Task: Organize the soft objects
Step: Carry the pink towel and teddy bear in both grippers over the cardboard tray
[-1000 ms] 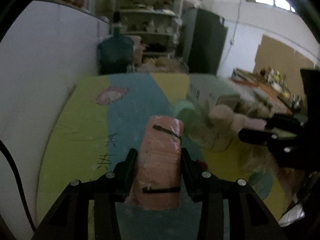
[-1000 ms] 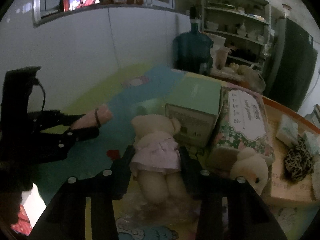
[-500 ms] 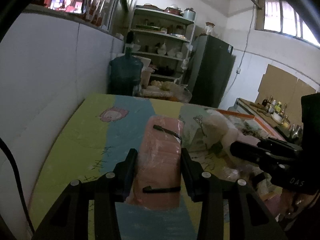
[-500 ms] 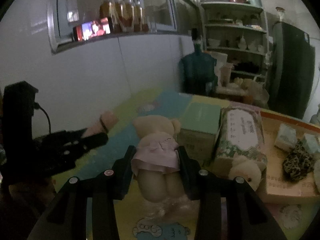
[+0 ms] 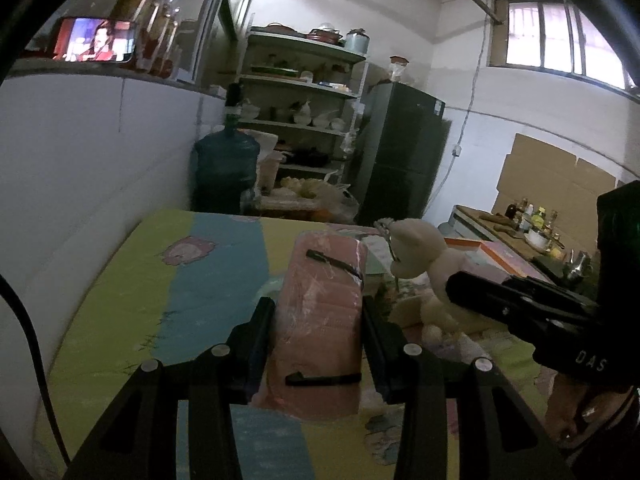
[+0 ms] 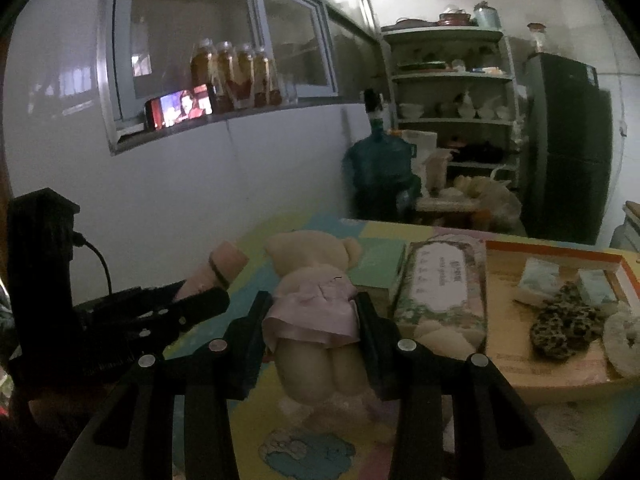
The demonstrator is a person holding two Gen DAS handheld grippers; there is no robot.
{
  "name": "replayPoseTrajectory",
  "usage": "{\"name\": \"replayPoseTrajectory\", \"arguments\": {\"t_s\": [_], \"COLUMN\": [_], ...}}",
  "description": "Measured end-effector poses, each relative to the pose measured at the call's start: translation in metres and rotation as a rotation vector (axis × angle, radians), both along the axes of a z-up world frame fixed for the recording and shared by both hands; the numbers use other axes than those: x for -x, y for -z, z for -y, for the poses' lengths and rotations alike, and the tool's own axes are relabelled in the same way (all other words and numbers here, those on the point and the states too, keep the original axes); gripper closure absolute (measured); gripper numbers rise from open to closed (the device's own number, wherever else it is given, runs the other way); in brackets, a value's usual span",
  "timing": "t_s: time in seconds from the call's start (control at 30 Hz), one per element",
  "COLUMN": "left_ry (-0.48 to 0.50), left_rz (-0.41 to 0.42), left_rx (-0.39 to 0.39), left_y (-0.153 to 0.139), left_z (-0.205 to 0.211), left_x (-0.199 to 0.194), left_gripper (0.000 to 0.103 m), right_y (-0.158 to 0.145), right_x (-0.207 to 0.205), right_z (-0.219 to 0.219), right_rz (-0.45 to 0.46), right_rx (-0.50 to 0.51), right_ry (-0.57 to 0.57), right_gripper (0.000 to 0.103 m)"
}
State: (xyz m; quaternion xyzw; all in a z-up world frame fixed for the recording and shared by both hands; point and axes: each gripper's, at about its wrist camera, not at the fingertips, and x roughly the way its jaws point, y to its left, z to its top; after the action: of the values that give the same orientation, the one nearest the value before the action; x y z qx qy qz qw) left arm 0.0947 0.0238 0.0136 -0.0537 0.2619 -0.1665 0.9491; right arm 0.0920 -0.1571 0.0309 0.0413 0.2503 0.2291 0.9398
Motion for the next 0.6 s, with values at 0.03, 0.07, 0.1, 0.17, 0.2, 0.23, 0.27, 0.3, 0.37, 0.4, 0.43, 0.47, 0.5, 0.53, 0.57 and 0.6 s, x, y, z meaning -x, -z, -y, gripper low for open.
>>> {"name": "replayPoseTrajectory", "arguments": {"t_s": [0.03, 0.07, 0.1, 0.17, 0.2, 0.23, 0.27, 0.3, 0.37, 0.4, 0.43, 0.47, 0.5, 0.53, 0.57, 0.6], "left_ry": [0.002, 0.004, 0.006, 0.009, 0.010, 0.012, 0.015, 0.016, 0.022, 0.026, 0.030, 0.032, 0.036, 0.041, 0.045, 0.052], "left_rz": [0.003, 0.007, 0.011, 0.018, 0.022, 0.025, 0.026, 0.027, 0.029, 0.031, 0.032, 0.033, 0.035, 0.036, 0.037, 0.041], "left_rx": [0.001, 0.003, 0.005, 0.011, 0.013, 0.015, 0.016, 0.018, 0.023, 0.027, 0.030, 0.034, 0.039, 0.045, 0.049, 0.055], "left_y": [0.000, -0.002, -0.003, -0.005, -0.007, -0.008, -0.009, -0.010, -0.012, -0.013, -0.014, -0.015, -0.016, -0.017, -0.018, -0.019], "left_z": [0.002, 0.005, 0.007, 0.012, 0.015, 0.018, 0.022, 0.024, 0.031, 0.036, 0.040, 0.043, 0.048, 0.053, 0.056, 0.061], "left_x": [0.000, 0.000, 0.001, 0.002, 0.002, 0.002, 0.002, 0.002, 0.002, 0.002, 0.002, 0.002, 0.003, 0.003, 0.002, 0.003], "left_gripper": [0.060, 0.060, 0.060, 0.060, 0.060, 0.060, 0.060, 0.060, 0.060, 0.060, 0.060, 0.060, 0.060, 0.060, 0.060, 0.060], "right_y": [-0.001, -0.002, -0.003, -0.004, -0.004, -0.005, -0.006, -0.006, -0.008, -0.009, -0.010, -0.011, -0.012, -0.013, -0.014, -0.016], "right_x": [0.001, 0.002, 0.003, 0.006, 0.006, 0.008, 0.008, 0.010, 0.012, 0.014, 0.015, 0.015, 0.016, 0.017, 0.016, 0.016], "right_z": [0.002, 0.005, 0.008, 0.015, 0.019, 0.024, 0.027, 0.030, 0.038, 0.043, 0.048, 0.050, 0.057, 0.062, 0.065, 0.070], "right_rz": [0.003, 0.006, 0.010, 0.016, 0.017, 0.019, 0.021, 0.024, 0.030, 0.034, 0.037, 0.039, 0.043, 0.043, 0.044, 0.046], "right_rx": [-0.003, -0.006, -0.010, -0.020, -0.024, -0.028, -0.031, -0.035, -0.041, -0.044, -0.046, -0.047, -0.050, -0.054, -0.057, -0.059], "right_ry": [0.003, 0.007, 0.012, 0.023, 0.026, 0.031, 0.035, 0.039, 0.048, 0.056, 0.062, 0.068, 0.074, 0.079, 0.083, 0.087], "right_gripper": [0.060, 0.060, 0.060, 0.060, 0.060, 0.060, 0.060, 0.060, 0.060, 0.060, 0.060, 0.060, 0.060, 0.060, 0.060, 0.060]}}
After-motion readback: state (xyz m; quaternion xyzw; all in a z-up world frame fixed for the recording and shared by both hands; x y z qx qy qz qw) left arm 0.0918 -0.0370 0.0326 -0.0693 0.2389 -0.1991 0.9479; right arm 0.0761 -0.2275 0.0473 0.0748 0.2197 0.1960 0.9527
